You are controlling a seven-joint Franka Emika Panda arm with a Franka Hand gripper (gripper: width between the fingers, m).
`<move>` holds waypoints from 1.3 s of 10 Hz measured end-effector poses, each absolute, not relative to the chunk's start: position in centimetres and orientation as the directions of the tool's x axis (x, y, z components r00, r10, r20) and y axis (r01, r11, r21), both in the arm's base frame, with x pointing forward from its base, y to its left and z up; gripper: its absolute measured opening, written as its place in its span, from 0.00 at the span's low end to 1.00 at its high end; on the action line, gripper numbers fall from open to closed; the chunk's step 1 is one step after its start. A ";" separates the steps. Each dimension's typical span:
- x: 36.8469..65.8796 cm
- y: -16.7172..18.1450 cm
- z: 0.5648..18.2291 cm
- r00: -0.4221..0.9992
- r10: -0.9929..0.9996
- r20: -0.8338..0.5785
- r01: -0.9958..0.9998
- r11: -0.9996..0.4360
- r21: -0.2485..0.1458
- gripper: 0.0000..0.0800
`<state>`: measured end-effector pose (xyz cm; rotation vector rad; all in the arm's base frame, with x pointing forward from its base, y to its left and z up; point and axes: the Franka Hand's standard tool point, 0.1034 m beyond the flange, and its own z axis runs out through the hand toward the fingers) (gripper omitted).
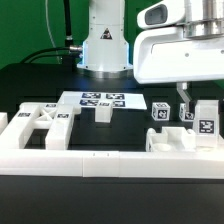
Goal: Assemble chair
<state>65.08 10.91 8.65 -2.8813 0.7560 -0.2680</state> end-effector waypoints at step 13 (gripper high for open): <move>64.5 11.3 8.1 0.750 -0.658 0.062 -0.637 -0.745 -0.201 0.81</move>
Offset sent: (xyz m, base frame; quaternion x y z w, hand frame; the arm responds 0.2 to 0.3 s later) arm -0.0005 0.0134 -0.0111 0.0205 -0.0011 0.2530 0.9672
